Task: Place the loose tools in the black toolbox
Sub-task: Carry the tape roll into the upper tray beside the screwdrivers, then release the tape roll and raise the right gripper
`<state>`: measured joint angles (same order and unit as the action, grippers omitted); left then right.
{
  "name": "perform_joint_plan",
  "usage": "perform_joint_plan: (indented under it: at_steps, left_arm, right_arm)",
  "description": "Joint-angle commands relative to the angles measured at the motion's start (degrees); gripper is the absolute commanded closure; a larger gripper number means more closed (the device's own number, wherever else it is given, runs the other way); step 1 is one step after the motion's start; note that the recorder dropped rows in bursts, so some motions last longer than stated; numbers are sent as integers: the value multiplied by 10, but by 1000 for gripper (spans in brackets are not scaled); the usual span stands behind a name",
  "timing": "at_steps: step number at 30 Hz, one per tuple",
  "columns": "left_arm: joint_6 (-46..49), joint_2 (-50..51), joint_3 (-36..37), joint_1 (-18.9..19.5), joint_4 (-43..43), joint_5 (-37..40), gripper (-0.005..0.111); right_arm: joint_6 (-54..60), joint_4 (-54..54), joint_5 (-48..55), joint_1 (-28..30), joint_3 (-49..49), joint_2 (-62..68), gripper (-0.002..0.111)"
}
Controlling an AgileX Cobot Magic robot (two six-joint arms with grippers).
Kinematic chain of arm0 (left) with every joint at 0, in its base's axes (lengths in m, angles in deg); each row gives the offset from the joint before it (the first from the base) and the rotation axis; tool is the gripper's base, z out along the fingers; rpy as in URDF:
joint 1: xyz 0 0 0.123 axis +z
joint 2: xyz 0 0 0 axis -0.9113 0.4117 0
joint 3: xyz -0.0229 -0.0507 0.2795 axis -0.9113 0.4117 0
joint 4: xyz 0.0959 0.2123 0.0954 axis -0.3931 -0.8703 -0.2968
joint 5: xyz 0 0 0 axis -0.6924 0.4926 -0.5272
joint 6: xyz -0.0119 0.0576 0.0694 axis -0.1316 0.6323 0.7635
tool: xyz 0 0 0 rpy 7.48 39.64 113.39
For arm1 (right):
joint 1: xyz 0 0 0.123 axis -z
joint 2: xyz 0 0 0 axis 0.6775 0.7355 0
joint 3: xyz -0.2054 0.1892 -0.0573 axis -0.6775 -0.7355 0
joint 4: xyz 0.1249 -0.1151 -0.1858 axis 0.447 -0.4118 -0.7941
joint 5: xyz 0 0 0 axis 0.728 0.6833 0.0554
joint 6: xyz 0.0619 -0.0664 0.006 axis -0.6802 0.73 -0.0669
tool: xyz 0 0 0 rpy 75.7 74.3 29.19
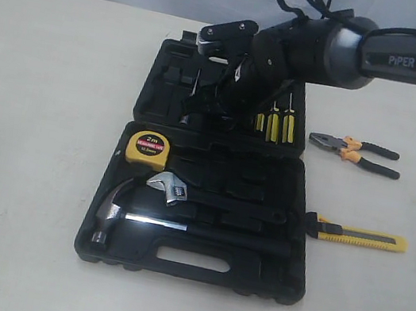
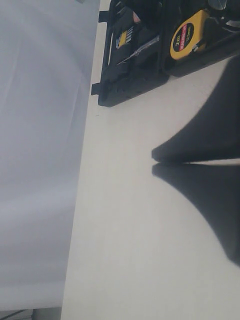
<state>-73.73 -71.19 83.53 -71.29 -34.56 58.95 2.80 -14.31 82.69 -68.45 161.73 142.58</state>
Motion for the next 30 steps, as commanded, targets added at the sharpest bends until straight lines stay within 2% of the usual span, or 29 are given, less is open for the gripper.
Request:
perform_joint_plan:
  at_steps: [1,7,10,13,20,23,25,26,27,29,30]
  left_arm:
    - [0,2,-3,-3,-1,0,107]
    - [0,2,-3,-3,-1,0,107]
    - [0,2,-3,-3,-1,0,107]
    - [0,2,-3,-3,-1,0,107]
    - [0,2,-3,-3,-3,0,107]
    - [0,2,-3,-3,-3,0,107]
    - [0,2,-3,-3,-3,0,107]
    - [0,2,-3,-3,-3,0,107]
    - [0,2,-3,-3,-3,0,107]
    - [0,2,-3,-3,-3,0,107]
    - [0,2,-3,-3,-3,0,107]
  right_arm:
    - [2,-7,-2,4,-2,-2,99]
    - [2,-7,-2,4,-2,-2,53]
    - [2,-7,-4,4,-2,-2,39]
    - [2,-7,-2,4,-2,-2,33]
    - [5,-2,-2,4,-2,-10,33]
    - [5,-2,-4,4,-2,-26,39]
    - [5,-2,-4,4,-2,-39,51]
    - [5,-2,-4,4,-2,-45,61]
    - [5,-2,-3,4,-2,-53,84]
    - [4,-1,0,4,-2,-54,108]
    - [4,-1,0,4,-2,-51,108]
